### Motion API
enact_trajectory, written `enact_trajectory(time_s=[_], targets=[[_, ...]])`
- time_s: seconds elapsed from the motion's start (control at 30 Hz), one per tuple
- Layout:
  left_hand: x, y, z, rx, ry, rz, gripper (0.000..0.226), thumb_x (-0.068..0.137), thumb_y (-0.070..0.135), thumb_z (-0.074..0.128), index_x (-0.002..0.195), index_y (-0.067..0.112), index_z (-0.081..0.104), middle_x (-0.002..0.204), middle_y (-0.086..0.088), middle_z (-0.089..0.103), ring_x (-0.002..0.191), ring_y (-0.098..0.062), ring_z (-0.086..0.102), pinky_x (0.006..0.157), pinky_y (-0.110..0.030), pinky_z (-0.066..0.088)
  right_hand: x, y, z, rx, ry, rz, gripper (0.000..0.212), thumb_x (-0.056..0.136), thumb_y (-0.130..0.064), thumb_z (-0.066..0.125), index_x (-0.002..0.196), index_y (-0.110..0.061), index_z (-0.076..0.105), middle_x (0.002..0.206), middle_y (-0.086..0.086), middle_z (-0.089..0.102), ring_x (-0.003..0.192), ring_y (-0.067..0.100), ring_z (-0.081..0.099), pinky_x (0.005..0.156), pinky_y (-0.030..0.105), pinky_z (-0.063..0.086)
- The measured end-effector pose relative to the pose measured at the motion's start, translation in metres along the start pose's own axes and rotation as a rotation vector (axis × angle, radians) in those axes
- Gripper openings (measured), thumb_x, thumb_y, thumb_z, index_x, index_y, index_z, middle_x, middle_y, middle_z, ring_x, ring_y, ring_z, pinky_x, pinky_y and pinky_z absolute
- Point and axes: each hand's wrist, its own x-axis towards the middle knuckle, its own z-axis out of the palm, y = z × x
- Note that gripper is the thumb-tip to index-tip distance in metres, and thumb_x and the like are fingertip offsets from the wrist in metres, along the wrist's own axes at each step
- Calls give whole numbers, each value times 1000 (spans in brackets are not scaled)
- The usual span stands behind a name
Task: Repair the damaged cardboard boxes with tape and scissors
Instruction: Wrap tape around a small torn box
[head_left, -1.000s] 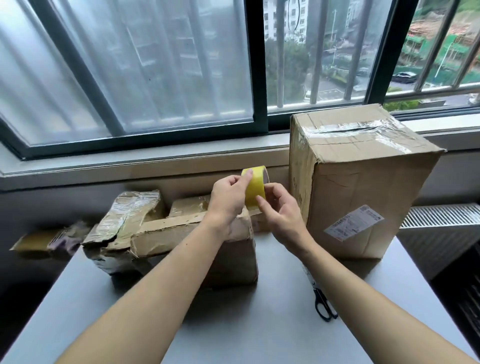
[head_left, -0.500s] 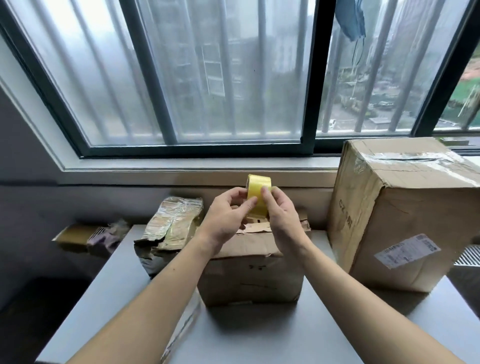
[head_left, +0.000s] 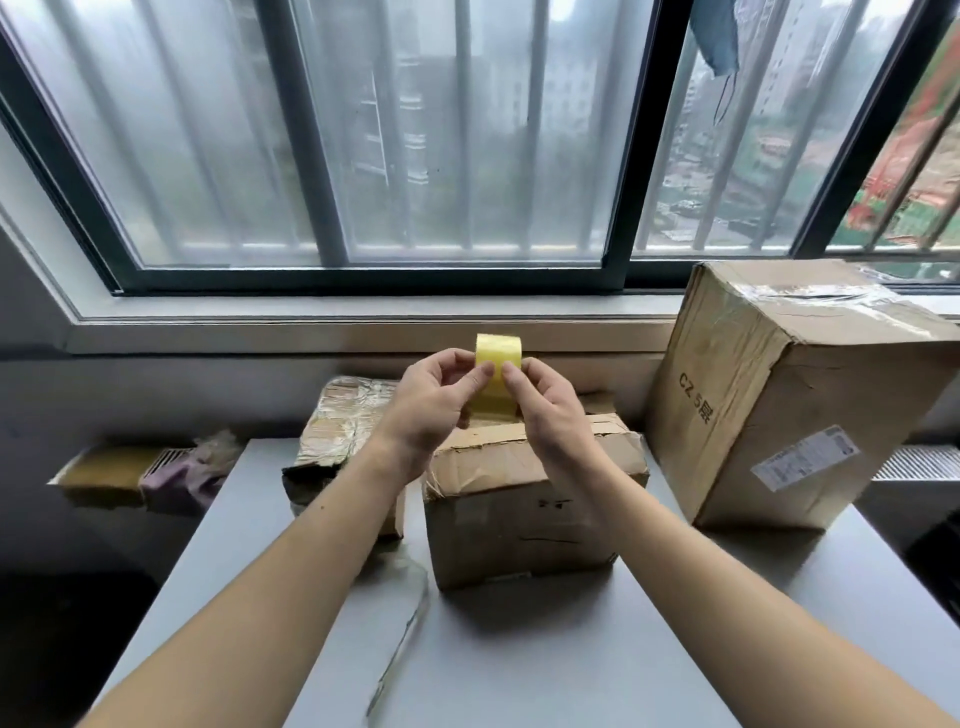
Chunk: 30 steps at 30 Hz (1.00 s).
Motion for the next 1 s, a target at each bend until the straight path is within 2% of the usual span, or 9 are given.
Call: enact_trajectory(time_s=[0.1, 0.17, 0.37, 0.53, 0.6, 0.73, 0.83, 0.9, 1.0], targets=[[-1, -1, -3, 67, -12, 61, 6, 93, 15, 66, 98, 11, 68, 63, 11, 62, 49, -1, 50, 48, -17, 40, 8, -7, 4, 121, 78, 65, 22, 95, -35, 58, 92, -13, 61, 89, 11, 62, 86, 28, 53, 82, 47, 43], [-1, 1, -3, 64, 12, 53, 7, 94, 18, 66, 97, 12, 68, 58, 14, 60, 49, 0, 50, 48, -16, 39, 10, -8, 4, 124, 54, 31, 15, 101, -26, 55, 95, -13, 60, 89, 7, 64, 88, 26, 55, 84, 48, 43], [3, 17, 7, -23, 122, -13, 20, 95, 31, 65, 88, 12, 67, 54, 15, 52, 43, -2, 42, 44, -19, 33, -2, -9, -8, -53, -135, -136, 7, 104, -12, 52, 101, -11, 59, 87, -5, 63, 83, 7, 57, 80, 24, 47], [1, 19, 19, -88, 121, -24, 18, 96, 31, 63, 86, 17, 67, 52, 16, 51, 45, -3, 39, 46, -22, 30, -2, -14, -22, -116, -148, -155, 5, 102, -10, 55, 99, -9, 60, 85, -1, 62, 78, 7, 56, 74, 23, 46], [-6, 18, 27, -51, 79, 39, 10, 97, 24, 63, 92, 17, 68, 59, 16, 59, 45, -1, 45, 45, -18, 33, -1, -19, -23, -47, -102, -124, 10, 101, -20, 57, 98, -13, 63, 86, -3, 64, 82, 10, 58, 76, 30, 48], [-13, 15, 44, -8, 95, 125, 10, 95, 14, 64, 104, 11, 68, 64, 7, 64, 47, -4, 50, 47, -18, 39, 5, -28, -28, 101, -19, -27, 39, 89, -46, 60, 95, -8, 67, 92, 10, 65, 89, 25, 57, 90, 60, 46], [-10, 12, 48, 73, 146, 131, 22, 92, 20, 68, 113, 14, 67, 60, -8, 54, 52, -16, 44, 50, -23, 39, 10, -32, -34, 190, 13, 12, 39, 83, -51, 65, 89, -12, 64, 91, 13, 62, 88, 28, 54, 89, 59, 44], [-9, 14, 51, 71, 159, 149, 25, 92, 21, 68, 117, 15, 66, 65, -6, 59, 54, -16, 47, 53, -23, 42, 11, -36, -37, 217, 7, -3, 30, 87, -45, 63, 92, -16, 62, 92, 16, 64, 90, 28, 56, 92, 58, 45], [-11, 22, 55, 235, 253, 289, 29, 90, 25, 72, 117, 25, 62, 102, 9, 68, 58, -15, 54, 58, -23, 48, 10, -39, -39, 180, -31, -62, 23, 94, -39, 60, 94, -17, 64, 93, 17, 66, 89, 27, 58, 87, 55, 47]])
